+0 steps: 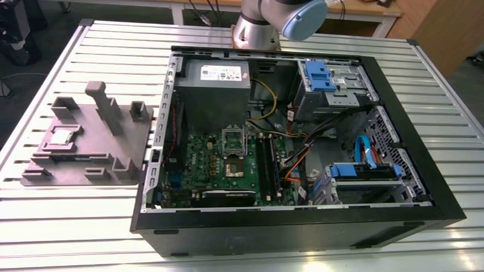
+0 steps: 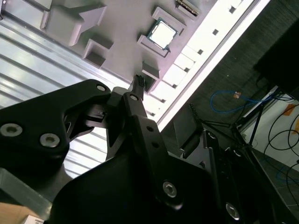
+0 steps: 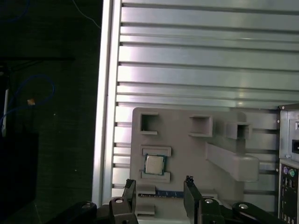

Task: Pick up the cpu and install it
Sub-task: 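Pick up the cpu and move it towards the insertion slot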

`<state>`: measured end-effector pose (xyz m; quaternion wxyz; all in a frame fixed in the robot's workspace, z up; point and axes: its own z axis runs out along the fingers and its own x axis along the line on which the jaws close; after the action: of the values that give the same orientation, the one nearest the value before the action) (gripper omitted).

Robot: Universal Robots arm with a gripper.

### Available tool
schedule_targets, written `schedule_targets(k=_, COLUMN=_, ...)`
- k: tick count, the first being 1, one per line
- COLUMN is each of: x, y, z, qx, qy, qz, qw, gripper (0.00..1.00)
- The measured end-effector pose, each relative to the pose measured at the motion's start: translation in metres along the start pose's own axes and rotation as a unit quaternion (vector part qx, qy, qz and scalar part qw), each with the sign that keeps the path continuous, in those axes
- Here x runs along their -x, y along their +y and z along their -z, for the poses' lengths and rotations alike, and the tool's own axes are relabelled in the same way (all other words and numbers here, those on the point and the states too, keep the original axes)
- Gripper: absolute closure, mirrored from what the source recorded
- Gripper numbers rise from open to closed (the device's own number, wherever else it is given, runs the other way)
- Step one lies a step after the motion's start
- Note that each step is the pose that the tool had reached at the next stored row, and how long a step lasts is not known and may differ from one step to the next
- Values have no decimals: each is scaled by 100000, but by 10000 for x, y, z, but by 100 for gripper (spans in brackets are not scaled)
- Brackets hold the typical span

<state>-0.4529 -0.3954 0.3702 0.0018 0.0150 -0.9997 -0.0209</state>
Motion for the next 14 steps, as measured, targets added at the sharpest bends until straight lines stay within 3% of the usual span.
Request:
schedule_targets(k=7, x=0, y=-2, z=-48, qx=3, qy=23, qz=0, qw=100000, gripper=47)
schedule_targets(k=9, x=0, y=-3, z=-60, qx=7, qy=17, qz=0, qw=100000, gripper=46)
schedule_targets(k=10, x=0, y=-5, z=-65, qx=8, qy=19, qz=2, qw=100000, gripper=40)
schedule_targets(k=14, x=0, y=-18, z=-94, qx=8, qy=18, qz=-2, qw=100000, gripper=40)
